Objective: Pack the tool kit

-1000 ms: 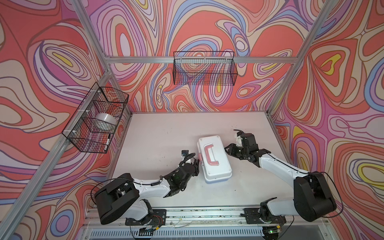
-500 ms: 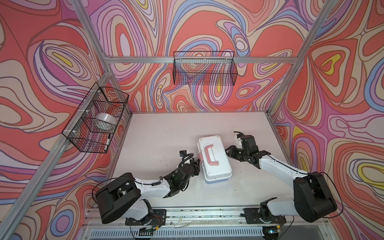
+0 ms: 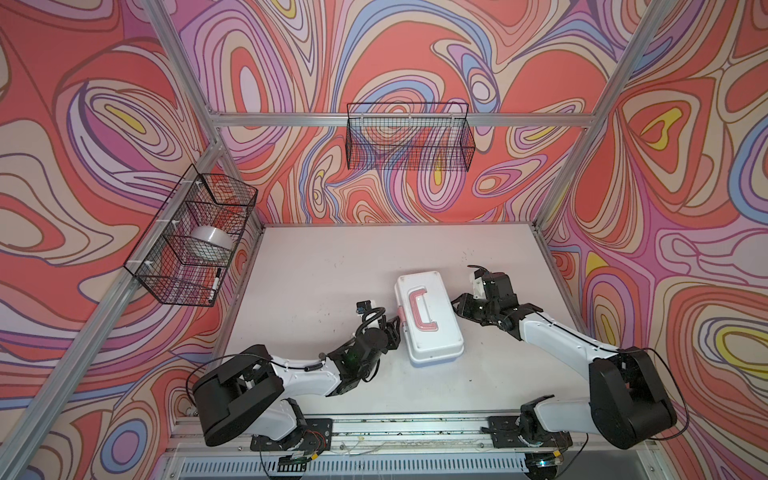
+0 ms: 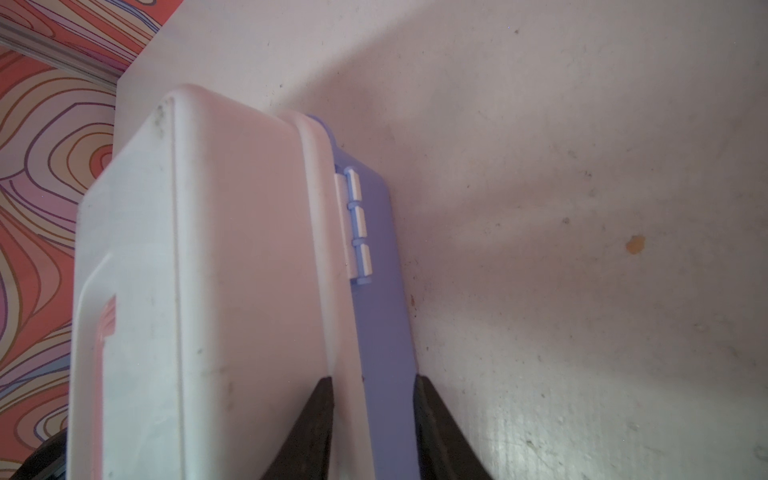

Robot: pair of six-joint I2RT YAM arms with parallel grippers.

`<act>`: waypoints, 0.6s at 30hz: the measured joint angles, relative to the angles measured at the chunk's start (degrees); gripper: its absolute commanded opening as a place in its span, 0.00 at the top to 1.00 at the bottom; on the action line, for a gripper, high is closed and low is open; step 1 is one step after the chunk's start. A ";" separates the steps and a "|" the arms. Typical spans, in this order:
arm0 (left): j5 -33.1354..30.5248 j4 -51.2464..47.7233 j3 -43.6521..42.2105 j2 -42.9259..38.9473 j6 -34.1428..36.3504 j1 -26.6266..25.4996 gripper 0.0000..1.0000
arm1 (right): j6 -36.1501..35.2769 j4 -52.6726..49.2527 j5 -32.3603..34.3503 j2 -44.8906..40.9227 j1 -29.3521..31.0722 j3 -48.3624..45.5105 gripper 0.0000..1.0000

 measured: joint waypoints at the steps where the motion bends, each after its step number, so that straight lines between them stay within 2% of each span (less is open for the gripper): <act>1: 0.00 0.24 0.00 0.04 0.00 0.00 0.46 | 0.00 0.02 0.00 0.00 0.00 -0.04 0.66; 18: -0.46 3.37 0.00 1.55 -1.51 0.22 0.47 | -0.20 -0.09 -0.02 -0.81 0.02 -0.87 0.66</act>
